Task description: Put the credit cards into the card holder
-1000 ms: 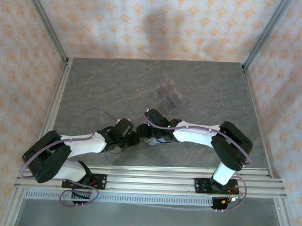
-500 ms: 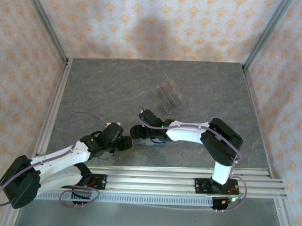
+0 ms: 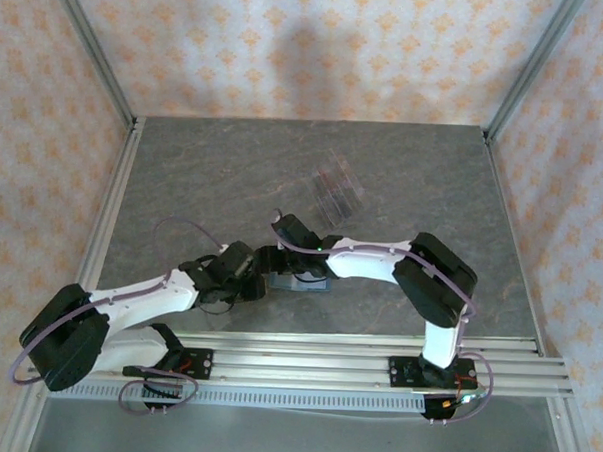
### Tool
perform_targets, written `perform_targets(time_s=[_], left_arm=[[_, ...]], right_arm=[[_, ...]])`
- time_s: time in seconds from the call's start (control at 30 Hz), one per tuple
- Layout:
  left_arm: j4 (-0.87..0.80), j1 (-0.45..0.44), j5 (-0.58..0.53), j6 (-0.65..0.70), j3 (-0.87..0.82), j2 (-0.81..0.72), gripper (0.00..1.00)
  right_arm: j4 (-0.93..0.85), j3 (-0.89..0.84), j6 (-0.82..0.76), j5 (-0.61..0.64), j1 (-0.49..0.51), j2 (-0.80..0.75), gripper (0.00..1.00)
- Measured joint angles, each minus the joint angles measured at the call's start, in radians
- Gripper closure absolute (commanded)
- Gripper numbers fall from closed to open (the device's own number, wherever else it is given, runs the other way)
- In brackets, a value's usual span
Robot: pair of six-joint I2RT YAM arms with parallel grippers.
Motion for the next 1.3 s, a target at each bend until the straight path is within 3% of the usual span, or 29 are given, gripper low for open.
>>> perform_targets(time_s=[0.27, 0.53, 0.77, 0.87, 0.97, 1.13, 1.3], left_arm=[[-0.007, 0.000, -0.005, -0.001, 0.018, 0.043, 0.65], [-0.009, 0.000, -0.015, -0.001, 0.020, 0.016, 0.64], [-0.007, 0.000, -0.020, 0.009, 0.031, -0.052, 0.63], [0.005, 0.000, -0.021, 0.024, 0.052, -0.064, 0.63], [0.001, -0.006, -0.016, 0.034, 0.058, -0.067, 0.61], [-0.019, -0.006, -0.002, 0.053, 0.064, -0.067, 0.60], [-0.058, -0.006, 0.001, 0.071, 0.129, -0.055, 0.58]], right_arm=[[-0.014, 0.014, 0.003, -0.003, -0.006, 0.022, 0.30], [-0.151, 0.090, -0.042, 0.006, -0.010, 0.018, 0.29], [-0.220, 0.096, -0.090, 0.023, -0.015, -0.084, 0.27], [-0.228, 0.079, -0.103, 0.031, -0.031, -0.136, 0.31], [-0.225, 0.034, -0.109, 0.041, -0.068, -0.203, 0.43], [-0.221, -0.053, -0.113, 0.090, -0.098, -0.270, 0.84], [-0.220, -0.099, -0.101, 0.106, -0.095, -0.247, 1.00]])
